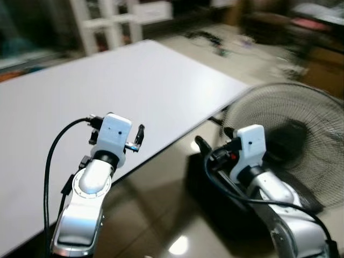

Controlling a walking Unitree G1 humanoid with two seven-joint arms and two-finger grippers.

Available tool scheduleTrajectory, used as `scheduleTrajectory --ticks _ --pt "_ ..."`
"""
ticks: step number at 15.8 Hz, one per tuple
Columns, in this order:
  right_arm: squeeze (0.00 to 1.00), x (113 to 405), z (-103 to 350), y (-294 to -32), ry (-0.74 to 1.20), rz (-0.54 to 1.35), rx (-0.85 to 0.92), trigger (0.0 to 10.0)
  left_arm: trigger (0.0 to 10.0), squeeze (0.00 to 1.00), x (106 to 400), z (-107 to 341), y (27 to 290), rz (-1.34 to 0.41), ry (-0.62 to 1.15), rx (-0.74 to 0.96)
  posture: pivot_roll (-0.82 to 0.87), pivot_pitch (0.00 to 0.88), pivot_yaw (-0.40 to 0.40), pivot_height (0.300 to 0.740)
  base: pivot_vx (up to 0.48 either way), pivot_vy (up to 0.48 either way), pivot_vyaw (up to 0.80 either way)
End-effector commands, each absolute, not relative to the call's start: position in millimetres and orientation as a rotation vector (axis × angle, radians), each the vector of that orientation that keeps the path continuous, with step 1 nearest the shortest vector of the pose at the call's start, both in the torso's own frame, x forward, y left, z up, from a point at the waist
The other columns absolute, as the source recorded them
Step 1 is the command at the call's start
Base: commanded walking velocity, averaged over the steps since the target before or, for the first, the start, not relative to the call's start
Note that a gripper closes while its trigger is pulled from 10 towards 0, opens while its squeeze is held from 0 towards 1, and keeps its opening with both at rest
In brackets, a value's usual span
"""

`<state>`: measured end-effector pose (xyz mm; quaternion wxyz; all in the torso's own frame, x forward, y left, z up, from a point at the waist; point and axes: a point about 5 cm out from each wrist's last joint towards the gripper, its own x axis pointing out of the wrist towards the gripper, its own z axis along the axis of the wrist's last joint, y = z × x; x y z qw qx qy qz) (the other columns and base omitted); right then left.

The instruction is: Setting the table

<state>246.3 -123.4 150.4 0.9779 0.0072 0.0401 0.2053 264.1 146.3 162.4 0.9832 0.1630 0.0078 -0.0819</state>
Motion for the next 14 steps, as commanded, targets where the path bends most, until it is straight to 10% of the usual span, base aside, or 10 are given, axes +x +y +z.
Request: scheduleTrajectory --ticks 1,14 --pt "0.00 246 150 -125 0.081 0.407 0.014 10.0 10.0 0.00 263 166 147 -0.172 0.004 0.337 0.03 0.000 0.004 0.740 0.000 0.322 0.80" --pt "0.00 243 146 -135 0.086 0.398 0.003 10.0 10.0 0.00 256 160 147 -0.184 0.045 0.366 0.04 0.000 0.005 0.740 0.000 0.379 0.80"
